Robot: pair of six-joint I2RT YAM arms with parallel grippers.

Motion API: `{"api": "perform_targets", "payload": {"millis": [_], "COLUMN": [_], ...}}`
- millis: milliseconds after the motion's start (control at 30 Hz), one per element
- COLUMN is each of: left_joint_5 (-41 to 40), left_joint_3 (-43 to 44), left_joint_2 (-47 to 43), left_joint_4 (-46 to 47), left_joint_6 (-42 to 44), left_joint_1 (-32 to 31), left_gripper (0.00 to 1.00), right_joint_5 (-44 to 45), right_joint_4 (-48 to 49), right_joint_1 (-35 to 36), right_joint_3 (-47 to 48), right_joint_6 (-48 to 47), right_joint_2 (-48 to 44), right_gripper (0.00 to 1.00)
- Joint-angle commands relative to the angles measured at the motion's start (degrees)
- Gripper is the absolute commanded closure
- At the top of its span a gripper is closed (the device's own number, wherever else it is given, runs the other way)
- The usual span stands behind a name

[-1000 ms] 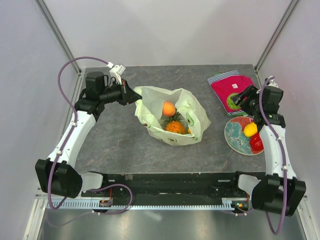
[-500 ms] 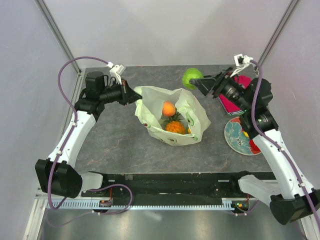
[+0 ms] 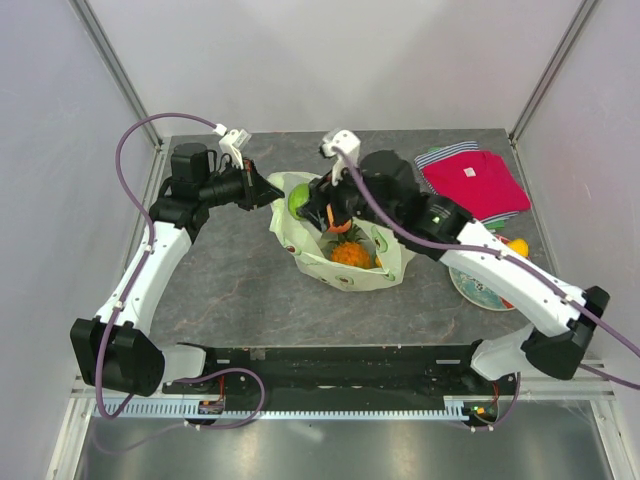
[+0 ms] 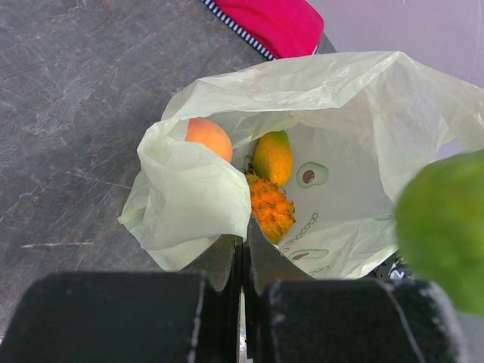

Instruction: Place the fruits into the plastic bag

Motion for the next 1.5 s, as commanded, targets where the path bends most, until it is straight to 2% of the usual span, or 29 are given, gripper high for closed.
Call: {"api": "perform_targets", "payload": {"millis": [0, 167, 300, 667, 1000, 1200, 1233, 1267, 1467], "left_joint_5": [1.8, 1.8, 1.7, 1.4, 1.4, 1.5, 1.5, 1.5, 1.5], "left_joint_3": [-0.2, -0.4, -0.5, -0.5, -0.6, -0.6, -0.5, -0.6, -0.6], "left_joint_2": [-0.5, -0.4, -0.3, -0.3, -0.3, -0.4, -0.3, -0.4, -0.4], "left_joint_4": [2.1, 2.2, 2.3, 2.2, 2.3, 2.2, 2.2, 2.2, 2.2], "left_joint_6": [0.0, 0.0, 0.0, 0.0, 0.0, 0.0, 0.0, -0.1, 0.0], "left_joint_1": [0.4, 0.4, 0.4, 0.4, 0.4, 0.4, 0.4, 0.4, 0.4], "left_gripper": [0.98, 0.98, 0.98, 0.98, 0.98, 0.98, 0.98, 0.99, 0.99], "right_joint_5": [16.3, 32.0, 39.1, 36.2, 31.9, 29.1, 28.7, 28.4, 27.3], "right_joint_4": [-13.5, -25.3, -29.6, -31.2, -29.1, -26.6, -26.1, -25.8, -24.1], "right_joint_1": [4.5, 8.8, 8.8, 3.4, -2.3, -4.3, -4.3, -4.4, -4.8], "right_joint_3": [7.0, 15.9, 18.3, 13.9, 3.2, -0.3, -0.6, -1.2, -2.5], "right_joint_6": [-6.9, -6.9, -4.0, 5.7, 11.5, 12.6, 12.5, 12.5, 12.0], "right_joint_2": [4.8, 13.1, 18.9, 23.6, 25.2, 24.4, 24.2, 23.7, 22.4], "right_gripper": [0.82, 0.82, 0.83, 0.83, 0.81, 0.49, 0.38, 0.33, 0.15]}}
